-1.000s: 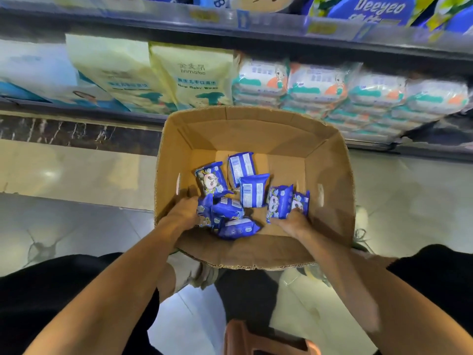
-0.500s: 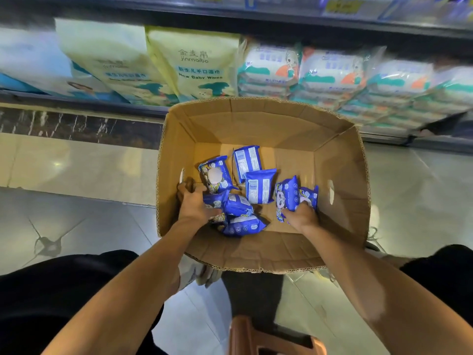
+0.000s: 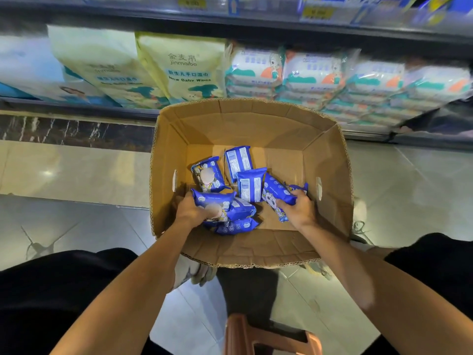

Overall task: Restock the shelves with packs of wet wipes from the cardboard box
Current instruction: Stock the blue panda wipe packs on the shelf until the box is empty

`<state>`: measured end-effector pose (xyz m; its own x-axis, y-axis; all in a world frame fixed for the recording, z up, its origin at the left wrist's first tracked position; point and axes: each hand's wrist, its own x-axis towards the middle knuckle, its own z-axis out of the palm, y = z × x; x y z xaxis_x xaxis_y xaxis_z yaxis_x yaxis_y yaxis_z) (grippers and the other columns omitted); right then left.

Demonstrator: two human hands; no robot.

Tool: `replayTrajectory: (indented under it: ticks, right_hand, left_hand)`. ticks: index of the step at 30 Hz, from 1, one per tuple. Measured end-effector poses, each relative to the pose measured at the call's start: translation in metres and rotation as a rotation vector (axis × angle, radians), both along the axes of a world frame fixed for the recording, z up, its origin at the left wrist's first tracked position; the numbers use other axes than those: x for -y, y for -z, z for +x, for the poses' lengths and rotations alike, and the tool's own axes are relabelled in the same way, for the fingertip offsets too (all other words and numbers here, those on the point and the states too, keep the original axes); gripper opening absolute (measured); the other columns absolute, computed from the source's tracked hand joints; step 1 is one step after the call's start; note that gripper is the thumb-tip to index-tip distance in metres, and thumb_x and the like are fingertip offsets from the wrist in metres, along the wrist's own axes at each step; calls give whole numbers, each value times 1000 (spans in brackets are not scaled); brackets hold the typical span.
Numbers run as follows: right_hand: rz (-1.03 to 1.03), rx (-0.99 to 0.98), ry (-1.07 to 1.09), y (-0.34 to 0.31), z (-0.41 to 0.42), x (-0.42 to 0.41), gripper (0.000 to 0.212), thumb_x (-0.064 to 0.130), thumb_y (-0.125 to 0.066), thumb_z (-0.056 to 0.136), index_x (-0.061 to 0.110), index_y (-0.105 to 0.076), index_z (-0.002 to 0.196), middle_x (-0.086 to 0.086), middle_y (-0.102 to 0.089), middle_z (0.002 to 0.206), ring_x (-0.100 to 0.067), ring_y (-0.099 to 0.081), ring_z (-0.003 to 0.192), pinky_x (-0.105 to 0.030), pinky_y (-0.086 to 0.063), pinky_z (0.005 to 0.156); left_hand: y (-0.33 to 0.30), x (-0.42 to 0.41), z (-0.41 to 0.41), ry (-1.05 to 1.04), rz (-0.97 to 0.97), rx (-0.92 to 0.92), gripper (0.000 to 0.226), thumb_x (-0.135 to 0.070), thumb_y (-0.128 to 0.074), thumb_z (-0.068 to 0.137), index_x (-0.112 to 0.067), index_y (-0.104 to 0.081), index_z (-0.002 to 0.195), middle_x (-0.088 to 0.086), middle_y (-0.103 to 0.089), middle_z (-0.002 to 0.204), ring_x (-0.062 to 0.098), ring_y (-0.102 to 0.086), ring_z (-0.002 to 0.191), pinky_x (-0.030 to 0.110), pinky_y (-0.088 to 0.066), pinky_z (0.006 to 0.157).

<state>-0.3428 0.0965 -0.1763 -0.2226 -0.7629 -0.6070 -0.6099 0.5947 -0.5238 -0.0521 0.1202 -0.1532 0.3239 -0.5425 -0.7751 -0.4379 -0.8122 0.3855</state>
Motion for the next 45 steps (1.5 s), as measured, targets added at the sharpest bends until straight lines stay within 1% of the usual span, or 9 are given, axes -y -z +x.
replayTrajectory:
  ticks: [10,15,19,21,25,32,35,41,45]
  right_hand:
    - [-38,66,-143,-30,-4,2,47,15,-73,88,4,-51,128,-14,-57,124,-27,-57,113,-31,-43,97]
    - [-220,181,-167,-93,-19,13,41,21,-72,90,25,-48,123,1,-60,111,-18,-58,99,-31,-46,92]
    - [-406,235,-173,-161,-39,28,39,21,-73,89,42,-47,109,-3,-65,105,-16,-60,84,-38,-50,80]
    - [-483,267,-158,-200,-51,36,40,22,-73,89,48,-49,105,-8,-68,106,-22,-66,89,-47,-55,82]
    - [-605,321,-102,-280,-73,49,37,19,-75,89,41,-53,109,-9,-71,107,-27,-71,95,-54,-56,85]
    - [-829,385,-101,-422,-87,64,33,10,-73,89,25,-57,114,-3,-70,104,-20,-69,89,-31,-57,76]
    - [-907,366,-152,-476,-95,73,32,12,-73,90,20,-57,116,3,-69,106,-11,-68,91,-21,-55,76]
    - [-1061,352,-181,-568,-109,84,30,12,-70,91,18,-57,118,2,-68,110,-2,-70,93,-23,-59,75]
    - [-1174,320,-197,-614,-114,99,29,15,-70,92,21,-58,117,2,-69,103,0,-68,88,-18,-56,66]
  left_hand:
    - [-38,10,-5,190,-154,7,68,-26,-94,63,-16,-52,115,5,-69,114,24,-67,105,45,-55,91]
    - [-90,22,-15,83,-322,-121,55,-12,-91,67,-19,-56,108,0,-71,103,19,-68,97,43,-55,93]
    - [-152,36,-30,20,-467,-229,45,-3,-88,70,-17,-60,103,2,-74,100,15,-70,91,46,-55,94]
    - [-190,45,-39,10,-534,-273,47,-6,-87,73,-12,-60,111,5,-74,103,18,-72,94,47,-56,93]
    - [-270,59,-57,-25,-698,-354,49,-11,-85,76,-15,-58,116,-3,-73,102,12,-70,94,27,-56,78]
    - [-396,86,-77,33,-939,-392,56,-17,-93,67,-17,-63,115,0,-77,105,18,-73,98,45,-55,95]
    - [-447,95,-84,102,-1028,-383,55,-21,-92,68,-19,-64,115,-3,-77,105,15,-73,99,43,-54,96]
    - [-532,112,-91,154,-1172,-394,48,-17,-87,73,-17,-64,115,-3,-77,105,16,-72,100,43,-55,95]
    - [-574,124,-96,196,-1246,-376,68,-33,-89,70,-20,-58,129,-8,-74,114,9,-70,105,39,-53,98]
